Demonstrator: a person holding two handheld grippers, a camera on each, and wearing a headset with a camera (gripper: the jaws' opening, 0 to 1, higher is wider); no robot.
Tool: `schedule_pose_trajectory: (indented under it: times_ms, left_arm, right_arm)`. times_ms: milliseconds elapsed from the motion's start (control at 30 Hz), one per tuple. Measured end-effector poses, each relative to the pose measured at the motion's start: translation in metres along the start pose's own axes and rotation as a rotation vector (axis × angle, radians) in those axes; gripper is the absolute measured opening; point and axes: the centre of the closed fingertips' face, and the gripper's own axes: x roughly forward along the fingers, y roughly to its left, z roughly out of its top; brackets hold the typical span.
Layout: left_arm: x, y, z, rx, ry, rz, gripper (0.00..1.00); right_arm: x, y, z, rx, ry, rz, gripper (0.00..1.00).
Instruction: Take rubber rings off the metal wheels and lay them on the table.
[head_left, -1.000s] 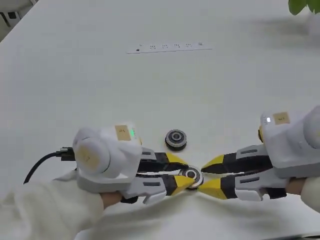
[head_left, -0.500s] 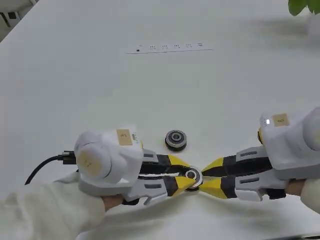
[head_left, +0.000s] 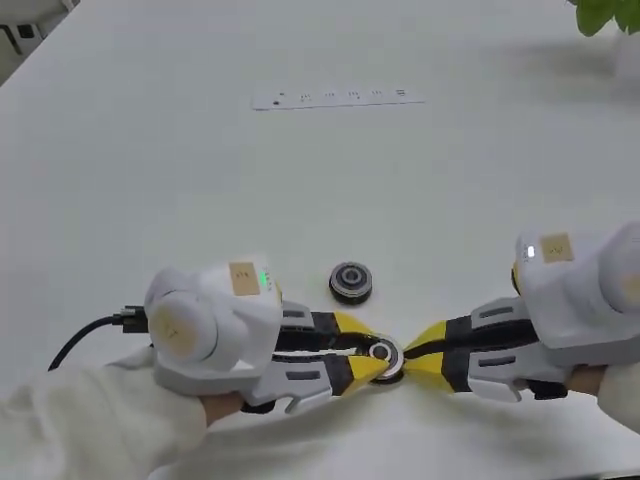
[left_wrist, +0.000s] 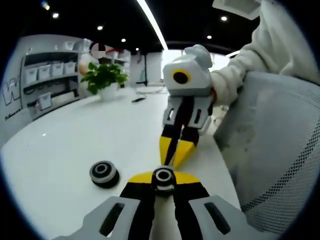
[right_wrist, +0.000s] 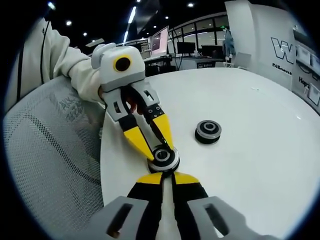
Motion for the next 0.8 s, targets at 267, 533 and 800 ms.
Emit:
schedule_pose_trajectory:
  times_ms: [267,533,800]
  left_arm:
    - [-0.001,0.001,-0.001,0.008,-0.002,0.002,0.14]
    - [-0.001,0.002,-0.002,0.015,-0.007,0.002,0.14]
    - [-0.001,0.003,-0.002,0.016,-0.015,0.002,0.14]
  right_arm:
    - [0.000,-0.006,-0.001,0.054,0.008,-0.022,0.00]
    - [-0.003,-0.007,0.002,0.264,-0.036,-0.019,0.00]
    - [-0.005,-0.012,0.001,0.458,-0.088,-0.002,0.00]
